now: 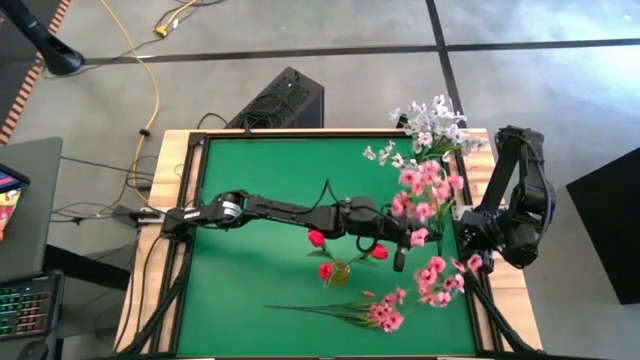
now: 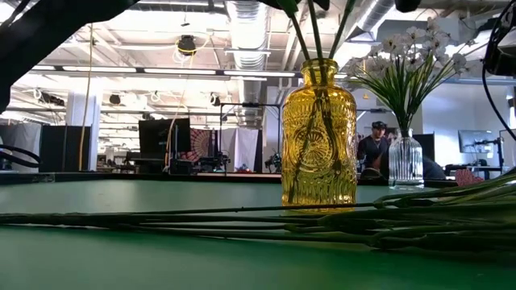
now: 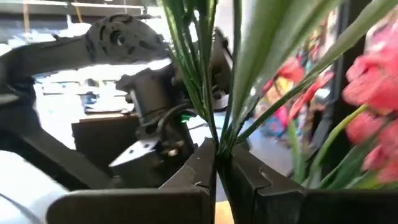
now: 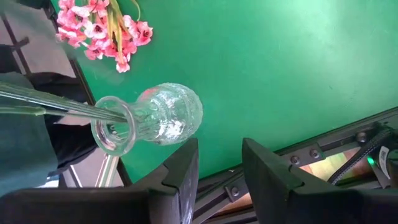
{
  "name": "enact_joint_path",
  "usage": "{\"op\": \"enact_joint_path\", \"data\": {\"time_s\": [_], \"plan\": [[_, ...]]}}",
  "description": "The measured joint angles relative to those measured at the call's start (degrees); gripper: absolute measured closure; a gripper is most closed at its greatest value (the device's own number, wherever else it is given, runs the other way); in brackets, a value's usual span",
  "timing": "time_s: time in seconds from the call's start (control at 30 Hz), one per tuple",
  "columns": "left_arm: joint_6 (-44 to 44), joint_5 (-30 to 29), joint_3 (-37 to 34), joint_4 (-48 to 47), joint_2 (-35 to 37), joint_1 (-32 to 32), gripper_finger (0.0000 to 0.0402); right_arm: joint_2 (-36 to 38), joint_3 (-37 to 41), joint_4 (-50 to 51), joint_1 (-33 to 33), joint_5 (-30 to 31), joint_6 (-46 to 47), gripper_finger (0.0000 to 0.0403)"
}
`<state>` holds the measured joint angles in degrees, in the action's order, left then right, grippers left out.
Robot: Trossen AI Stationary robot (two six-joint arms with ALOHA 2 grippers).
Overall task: Sort flowers into vase by color
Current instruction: Put the left pink flowers into the bottom transparent vase
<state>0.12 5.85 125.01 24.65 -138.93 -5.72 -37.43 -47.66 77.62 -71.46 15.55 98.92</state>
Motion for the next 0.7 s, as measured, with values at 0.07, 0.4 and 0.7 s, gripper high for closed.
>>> {"op": "enact_joint_path", "data": {"time_s": [0.07, 0.4, 0.7], "plan": [[2.65, -1.32, 0.00, -0.62, 0.02, 0.16, 0.0393, 0.00, 0.00, -0.05, 0.00, 0.00, -0.01, 0.0254], [0.41, -0.43, 0.94, 0.06, 0.15, 2.58, 0.0393, 0.00, 0.00, 0.15, 0.00, 0.91, -1.48, 0.0256], [-1.53, -0.16, 0.94, -0.20, 0.30, 2.89, 0.0393, 0.05, -5.87, 6.62, 0.00, 12.18, -5.09, 0.0283]]}}
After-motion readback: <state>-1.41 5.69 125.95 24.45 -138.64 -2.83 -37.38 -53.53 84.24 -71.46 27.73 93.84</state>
